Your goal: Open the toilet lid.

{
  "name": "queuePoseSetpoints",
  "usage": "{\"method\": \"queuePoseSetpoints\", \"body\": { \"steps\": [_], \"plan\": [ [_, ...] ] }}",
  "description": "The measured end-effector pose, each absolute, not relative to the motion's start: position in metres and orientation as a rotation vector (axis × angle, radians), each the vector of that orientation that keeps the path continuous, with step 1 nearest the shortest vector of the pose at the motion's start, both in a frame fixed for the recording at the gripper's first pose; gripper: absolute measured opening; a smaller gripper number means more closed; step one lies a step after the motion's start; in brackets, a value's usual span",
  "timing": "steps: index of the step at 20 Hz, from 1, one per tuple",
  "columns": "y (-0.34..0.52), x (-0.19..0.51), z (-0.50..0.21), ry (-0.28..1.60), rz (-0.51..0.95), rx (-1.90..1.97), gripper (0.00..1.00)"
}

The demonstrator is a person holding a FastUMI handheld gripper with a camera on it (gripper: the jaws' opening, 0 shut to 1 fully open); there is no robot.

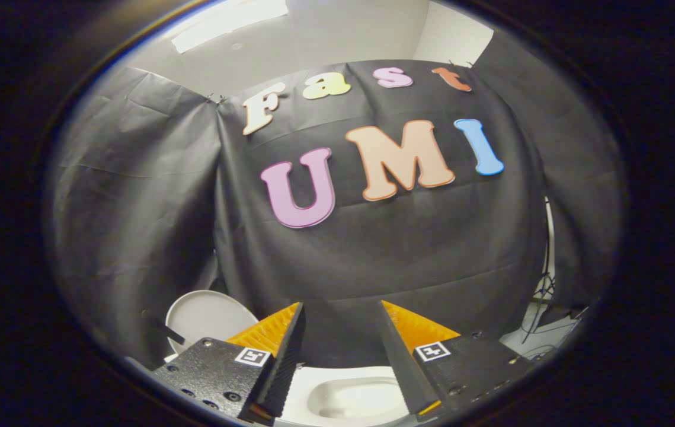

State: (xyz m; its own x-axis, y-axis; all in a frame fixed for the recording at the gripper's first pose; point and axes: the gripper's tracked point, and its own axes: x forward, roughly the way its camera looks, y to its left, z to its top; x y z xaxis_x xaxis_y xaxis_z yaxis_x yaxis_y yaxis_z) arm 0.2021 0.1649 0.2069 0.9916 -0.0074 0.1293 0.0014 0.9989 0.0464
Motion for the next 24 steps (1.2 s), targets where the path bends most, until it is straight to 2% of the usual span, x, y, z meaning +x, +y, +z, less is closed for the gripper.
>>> {"method": "queuePoseSetpoints", "body": {
  "steps": [8, 18, 24],
  "plan": [
    [0.09, 0.171, 0.212, -0.152, -0.116, -0.015, 0.74],
    [0.038, 0.137, 0.204, -0.115, -0.106, -0.09, 0.74],
    [-0.003, 0.119, 0.202, -0.137, -0.139, -0.104, 0.61]
  ]
}}
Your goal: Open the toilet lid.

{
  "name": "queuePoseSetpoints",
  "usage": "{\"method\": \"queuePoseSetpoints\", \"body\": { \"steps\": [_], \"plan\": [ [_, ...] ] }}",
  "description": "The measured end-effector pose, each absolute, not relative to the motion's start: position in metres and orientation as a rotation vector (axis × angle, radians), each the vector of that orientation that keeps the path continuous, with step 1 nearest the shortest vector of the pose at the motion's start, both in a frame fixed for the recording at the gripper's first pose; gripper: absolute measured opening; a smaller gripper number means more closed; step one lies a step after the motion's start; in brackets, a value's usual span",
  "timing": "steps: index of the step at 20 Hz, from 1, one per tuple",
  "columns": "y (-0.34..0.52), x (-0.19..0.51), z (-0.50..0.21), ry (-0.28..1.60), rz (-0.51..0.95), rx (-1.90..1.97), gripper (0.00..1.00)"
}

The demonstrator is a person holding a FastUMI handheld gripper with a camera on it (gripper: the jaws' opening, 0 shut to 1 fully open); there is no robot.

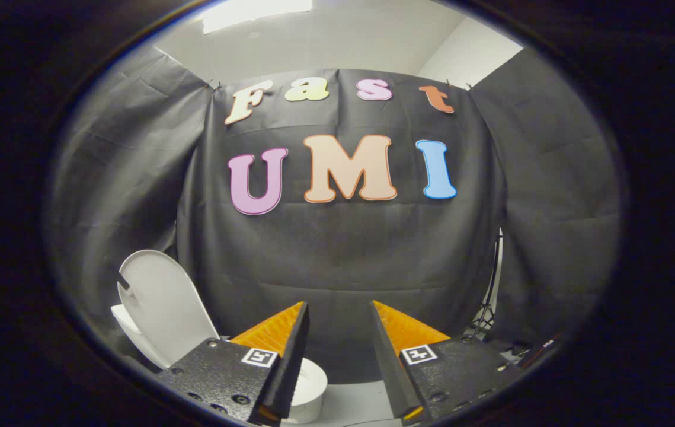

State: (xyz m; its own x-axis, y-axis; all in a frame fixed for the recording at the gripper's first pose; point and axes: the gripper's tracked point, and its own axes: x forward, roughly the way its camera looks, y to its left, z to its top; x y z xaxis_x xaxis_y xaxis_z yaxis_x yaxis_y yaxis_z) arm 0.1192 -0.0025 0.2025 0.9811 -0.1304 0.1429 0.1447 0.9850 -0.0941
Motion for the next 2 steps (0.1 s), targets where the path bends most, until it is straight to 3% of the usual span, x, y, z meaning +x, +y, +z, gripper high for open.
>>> {"method": "queuePoseSetpoints", "body": {
  "steps": [2],
  "plan": [
    [-0.0189, 0.12, 0.1993, -0.134, -0.147, -0.089, 0.59]
  ]
}}
